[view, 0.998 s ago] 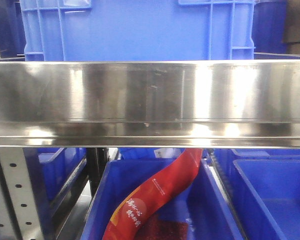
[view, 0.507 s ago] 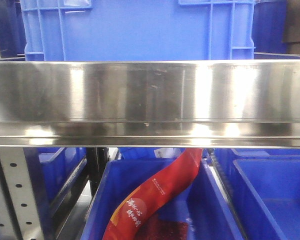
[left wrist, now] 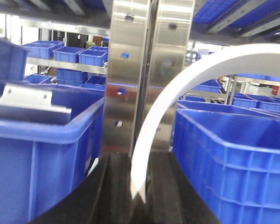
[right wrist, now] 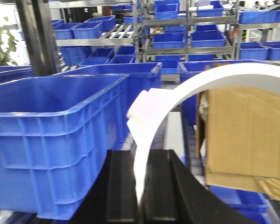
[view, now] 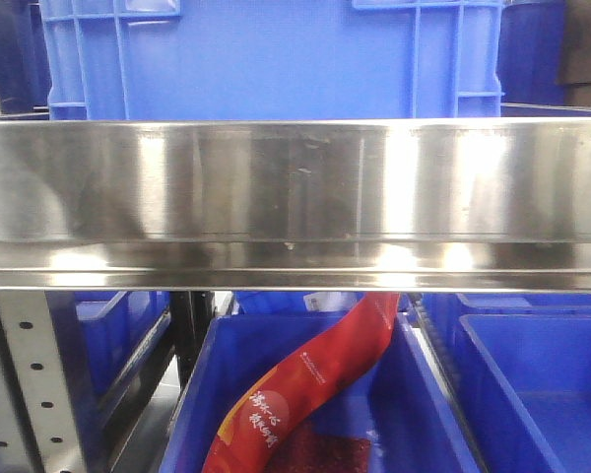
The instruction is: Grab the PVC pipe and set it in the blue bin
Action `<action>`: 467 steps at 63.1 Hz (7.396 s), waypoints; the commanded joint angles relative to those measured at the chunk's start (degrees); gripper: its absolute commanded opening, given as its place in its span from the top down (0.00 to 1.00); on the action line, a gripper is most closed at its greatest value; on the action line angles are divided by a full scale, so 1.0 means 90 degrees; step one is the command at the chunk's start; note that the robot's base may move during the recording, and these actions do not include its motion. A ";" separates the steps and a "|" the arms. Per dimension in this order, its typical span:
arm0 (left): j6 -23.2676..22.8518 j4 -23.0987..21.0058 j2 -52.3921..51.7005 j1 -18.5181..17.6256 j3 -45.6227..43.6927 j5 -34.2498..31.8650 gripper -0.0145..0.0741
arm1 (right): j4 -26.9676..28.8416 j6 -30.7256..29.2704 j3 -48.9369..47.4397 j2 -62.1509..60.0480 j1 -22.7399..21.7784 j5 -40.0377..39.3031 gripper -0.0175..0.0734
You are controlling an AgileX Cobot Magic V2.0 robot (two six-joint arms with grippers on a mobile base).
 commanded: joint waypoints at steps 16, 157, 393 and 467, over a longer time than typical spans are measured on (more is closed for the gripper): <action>0.0714 -0.1235 0.0636 -0.0012 -0.0378 0.0138 0.96 | 0.0054 -0.0254 -0.1141 0.0934 0.0824 0.0213 0.99; 0.3455 -0.2085 0.6052 -0.3038 -0.3356 -0.2875 0.96 | -0.0453 -0.1000 -0.3666 0.5934 0.2728 -0.2085 0.99; 0.3455 -0.1645 0.5174 -0.3706 -0.2802 -0.3461 0.96 | -0.0707 -0.1000 -0.3728 0.4539 0.2728 -0.1381 0.99; 0.3550 -0.1657 0.3484 -0.2057 -0.0965 -0.3166 0.96 | -0.0734 -0.0991 -0.0834 0.1563 0.1097 -0.1403 0.99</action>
